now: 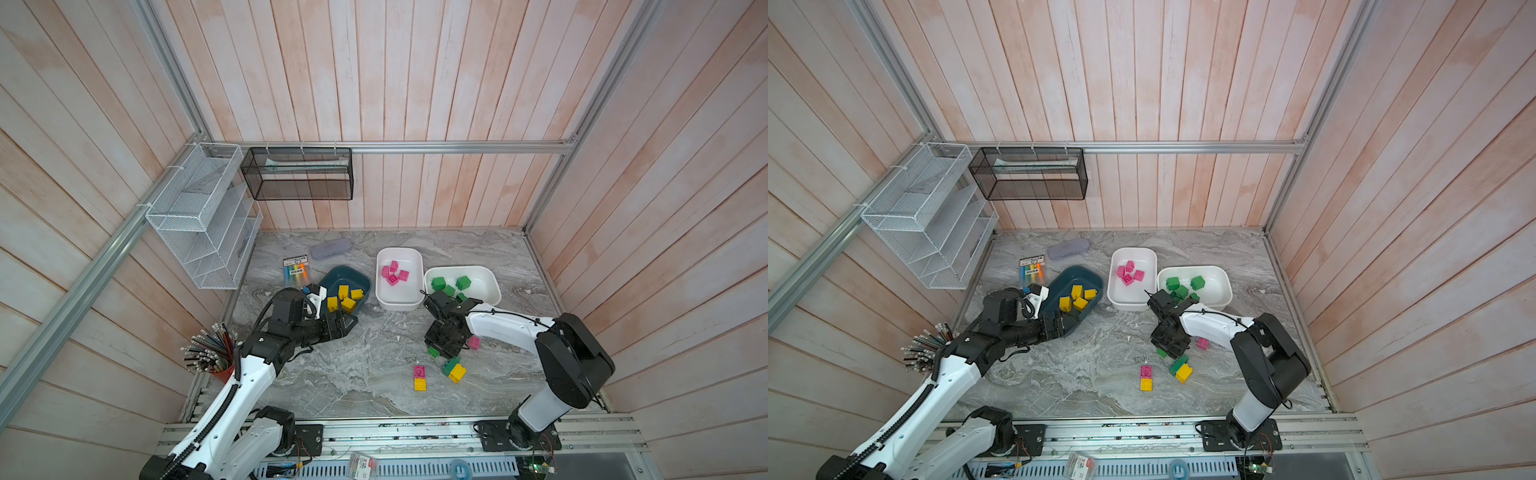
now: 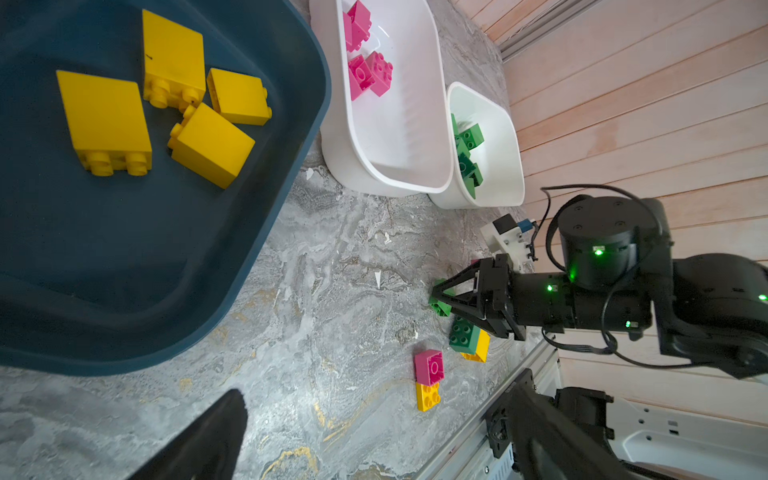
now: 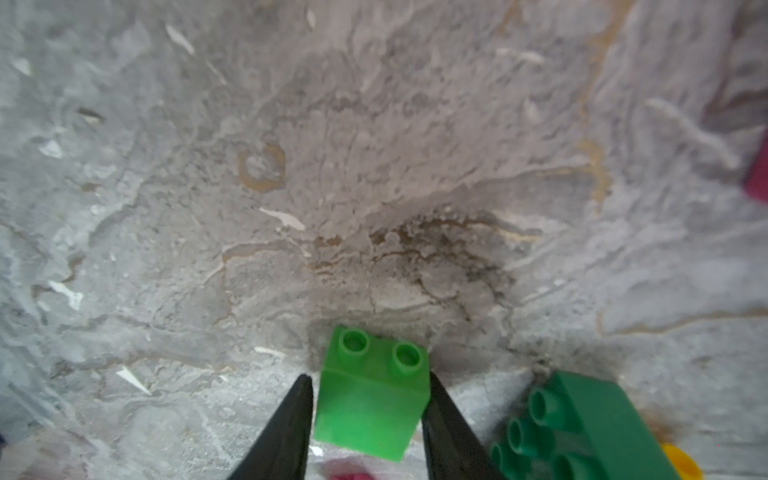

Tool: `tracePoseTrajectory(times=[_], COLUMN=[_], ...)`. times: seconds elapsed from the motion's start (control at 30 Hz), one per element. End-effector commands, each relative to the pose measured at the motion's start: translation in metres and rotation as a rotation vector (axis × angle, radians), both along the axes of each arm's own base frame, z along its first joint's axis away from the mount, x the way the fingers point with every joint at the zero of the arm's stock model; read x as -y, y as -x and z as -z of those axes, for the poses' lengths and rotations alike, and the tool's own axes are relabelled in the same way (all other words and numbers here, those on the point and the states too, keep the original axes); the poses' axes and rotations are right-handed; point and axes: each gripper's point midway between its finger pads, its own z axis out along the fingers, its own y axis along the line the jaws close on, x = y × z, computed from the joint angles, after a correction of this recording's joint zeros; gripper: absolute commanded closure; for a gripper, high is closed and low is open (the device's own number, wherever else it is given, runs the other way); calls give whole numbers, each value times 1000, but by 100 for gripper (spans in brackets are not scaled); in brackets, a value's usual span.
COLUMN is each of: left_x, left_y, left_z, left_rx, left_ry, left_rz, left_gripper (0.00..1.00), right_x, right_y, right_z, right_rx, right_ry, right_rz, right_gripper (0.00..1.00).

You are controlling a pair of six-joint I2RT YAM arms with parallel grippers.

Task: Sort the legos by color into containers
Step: 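Return the right gripper to the pile and grasp a small green brick, then carry the small green brick into the larger white tub and open right gripper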

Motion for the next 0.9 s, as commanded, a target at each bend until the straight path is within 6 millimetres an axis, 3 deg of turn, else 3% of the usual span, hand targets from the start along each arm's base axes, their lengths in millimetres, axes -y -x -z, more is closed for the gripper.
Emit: tracePoseTrajectory(times=[0.0,0.17,0.33,0.47,0.67,0.77,0.87], left_x=[-1,-2,-1,0,6,12,16], left_y=[-3,-1,1,0,-3,-6,-11], left_z=[-1,-5,-9,-15,-32,-43,-53], left_rx=[24,36,35,40,48,67,84], left_ry=[15,24,30,41,97,147,178], left_rz=[-15,-26,-23,-21,-13,-6,0], left_gripper=[0,0,0,0,0,0,0], right_x=[17,14,14,11,11,26,53], right_y=[15,16,14,3,-31,-51,-79], right_z=[15,21,20,5,-60,-92,-116], right_rx=[-86,-114,-109,-60,110,195,287], right_ry=[119,118,122,120,137,166,207], right_rz=[-74,-96,-97,-120,-176,-181,-154], right_gripper=[55,57,70,73,73,73,73])
